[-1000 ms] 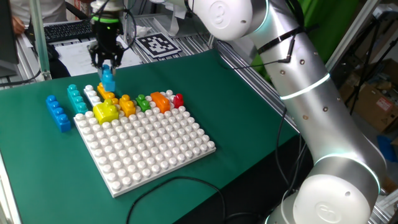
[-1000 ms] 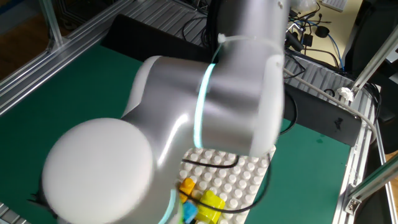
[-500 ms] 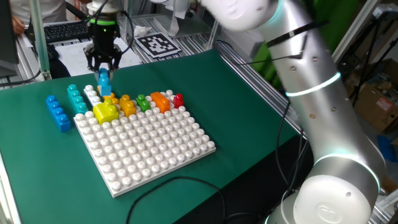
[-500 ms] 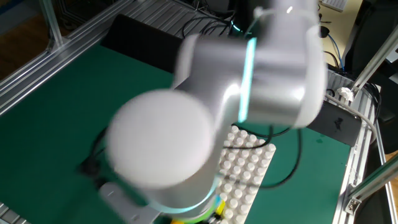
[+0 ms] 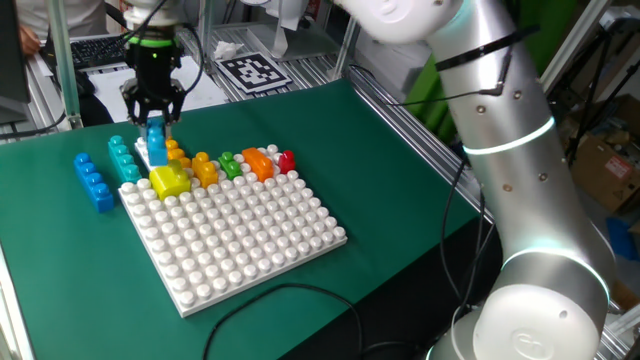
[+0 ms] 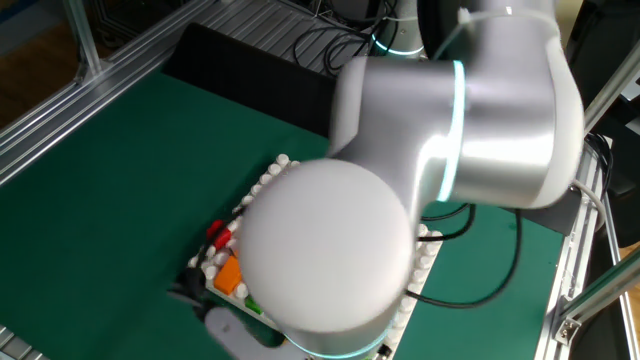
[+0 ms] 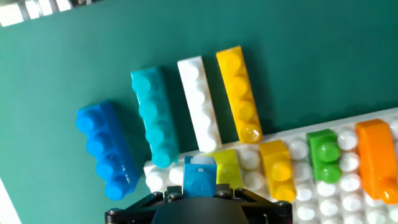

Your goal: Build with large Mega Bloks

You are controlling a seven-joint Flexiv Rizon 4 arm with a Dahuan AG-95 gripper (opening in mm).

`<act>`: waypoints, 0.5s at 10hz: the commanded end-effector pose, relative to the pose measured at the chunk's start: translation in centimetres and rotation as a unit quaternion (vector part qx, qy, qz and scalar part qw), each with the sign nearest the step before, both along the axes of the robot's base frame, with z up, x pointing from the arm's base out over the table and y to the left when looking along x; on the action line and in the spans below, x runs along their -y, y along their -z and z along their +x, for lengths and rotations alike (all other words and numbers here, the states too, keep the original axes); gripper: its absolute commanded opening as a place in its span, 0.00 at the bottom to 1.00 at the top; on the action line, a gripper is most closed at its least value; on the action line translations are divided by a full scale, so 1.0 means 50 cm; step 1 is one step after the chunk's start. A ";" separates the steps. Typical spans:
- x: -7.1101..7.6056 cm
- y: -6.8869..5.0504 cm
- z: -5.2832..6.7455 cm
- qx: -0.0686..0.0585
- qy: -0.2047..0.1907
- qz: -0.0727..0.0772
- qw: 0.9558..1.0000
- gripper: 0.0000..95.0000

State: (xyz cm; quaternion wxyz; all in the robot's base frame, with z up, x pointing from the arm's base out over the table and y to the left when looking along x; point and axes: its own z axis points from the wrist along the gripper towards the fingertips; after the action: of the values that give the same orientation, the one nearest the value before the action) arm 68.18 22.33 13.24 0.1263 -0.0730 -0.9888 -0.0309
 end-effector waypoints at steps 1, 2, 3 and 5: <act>-0.014 0.009 -0.027 0.004 -0.010 0.006 1.000 0.00; -0.026 0.016 -0.040 0.006 -0.018 0.009 1.000 0.00; -0.032 0.021 -0.044 0.006 -0.025 0.011 1.000 0.00; -0.056 0.037 -0.049 0.006 -0.042 0.015 0.999 0.00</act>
State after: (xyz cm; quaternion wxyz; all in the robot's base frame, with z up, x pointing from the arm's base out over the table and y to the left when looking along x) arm 65.23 24.93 11.29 0.1157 -0.0306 -0.9919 -0.0417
